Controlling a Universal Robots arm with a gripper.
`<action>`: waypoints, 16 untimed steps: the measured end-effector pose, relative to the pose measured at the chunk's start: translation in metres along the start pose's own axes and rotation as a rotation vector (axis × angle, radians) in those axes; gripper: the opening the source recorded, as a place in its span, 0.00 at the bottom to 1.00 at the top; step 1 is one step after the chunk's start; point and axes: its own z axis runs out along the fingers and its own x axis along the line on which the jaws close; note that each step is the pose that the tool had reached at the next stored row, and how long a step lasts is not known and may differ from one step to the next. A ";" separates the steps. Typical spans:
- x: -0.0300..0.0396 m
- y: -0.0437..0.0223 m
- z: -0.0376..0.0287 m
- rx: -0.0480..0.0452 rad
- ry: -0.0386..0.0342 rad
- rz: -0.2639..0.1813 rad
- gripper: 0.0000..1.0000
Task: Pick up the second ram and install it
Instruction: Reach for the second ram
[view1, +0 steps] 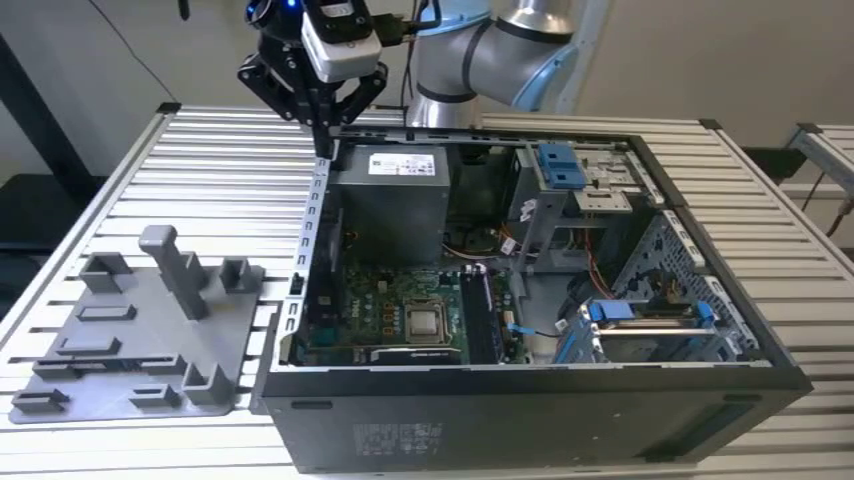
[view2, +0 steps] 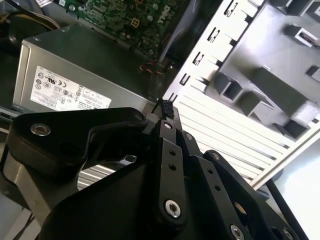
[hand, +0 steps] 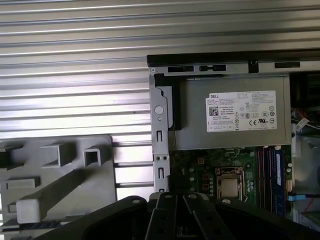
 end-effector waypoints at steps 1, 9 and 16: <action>0.0000 0.0000 0.0000 0.0001 0.0006 0.000 0.11; 0.0000 0.0000 0.0009 0.0003 0.0046 0.000 0.11; 0.0003 -0.0001 0.0010 0.0002 0.0046 0.000 0.11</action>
